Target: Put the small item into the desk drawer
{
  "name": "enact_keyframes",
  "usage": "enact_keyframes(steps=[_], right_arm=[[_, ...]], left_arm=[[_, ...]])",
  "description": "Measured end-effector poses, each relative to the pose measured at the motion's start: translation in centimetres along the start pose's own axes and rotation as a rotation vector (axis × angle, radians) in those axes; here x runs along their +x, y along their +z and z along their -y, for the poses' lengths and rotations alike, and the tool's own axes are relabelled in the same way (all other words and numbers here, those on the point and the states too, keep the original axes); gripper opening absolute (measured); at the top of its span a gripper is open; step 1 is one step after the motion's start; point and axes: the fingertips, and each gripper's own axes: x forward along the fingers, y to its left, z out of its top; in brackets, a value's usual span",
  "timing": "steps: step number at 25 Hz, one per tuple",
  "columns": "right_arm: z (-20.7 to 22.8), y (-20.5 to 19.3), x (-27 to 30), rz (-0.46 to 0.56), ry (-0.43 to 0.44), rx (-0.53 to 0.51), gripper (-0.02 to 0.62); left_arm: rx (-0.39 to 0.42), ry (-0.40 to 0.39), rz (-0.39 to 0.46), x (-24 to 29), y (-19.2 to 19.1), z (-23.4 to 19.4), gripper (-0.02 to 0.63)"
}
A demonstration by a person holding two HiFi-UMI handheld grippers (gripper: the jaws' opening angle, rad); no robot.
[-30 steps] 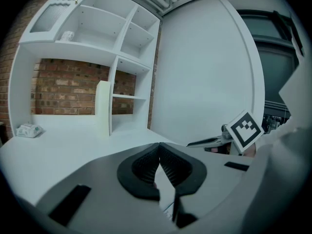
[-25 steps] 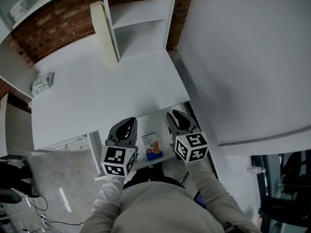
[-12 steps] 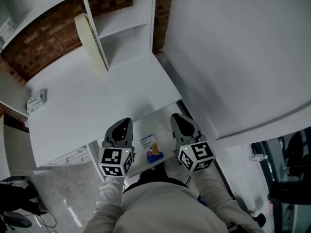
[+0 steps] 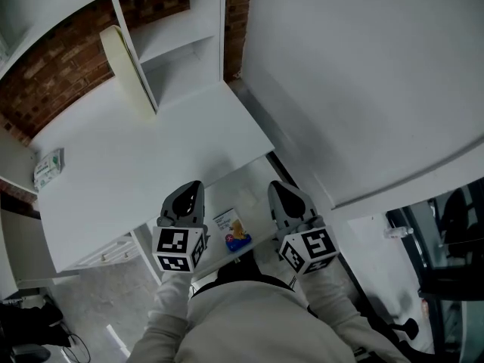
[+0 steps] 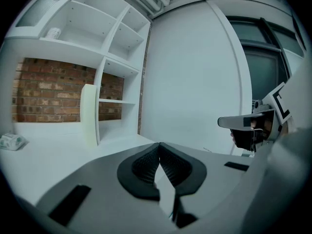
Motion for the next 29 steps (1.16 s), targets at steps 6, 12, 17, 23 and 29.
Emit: enact_keyframes(steps=[6,12,17,23,29], right_arm=[[0.1,0.0,-0.4,0.011,-0.015,-0.003,0.028],[0.3,-0.1,-0.5,0.015,-0.014,0.0,0.028],[1.0,0.0,-0.7,0.017,-0.023,0.013,0.027],[1.3,-0.4,-0.8,0.014,-0.022,0.025,0.028],[1.8,-0.9,-0.6,0.007,-0.014,0.033,0.028]], left_arm=[[0.008,-0.01,-0.001,0.2,0.0,0.2,0.018],[0.008,-0.007,0.003,0.2,0.1,0.4,0.018],[0.006,-0.001,0.008,0.2,0.4,0.5,0.018],[0.007,0.003,0.004,0.2,0.2,0.8,0.018],[0.014,0.004,0.0,0.6,0.2,1.2,0.018]])
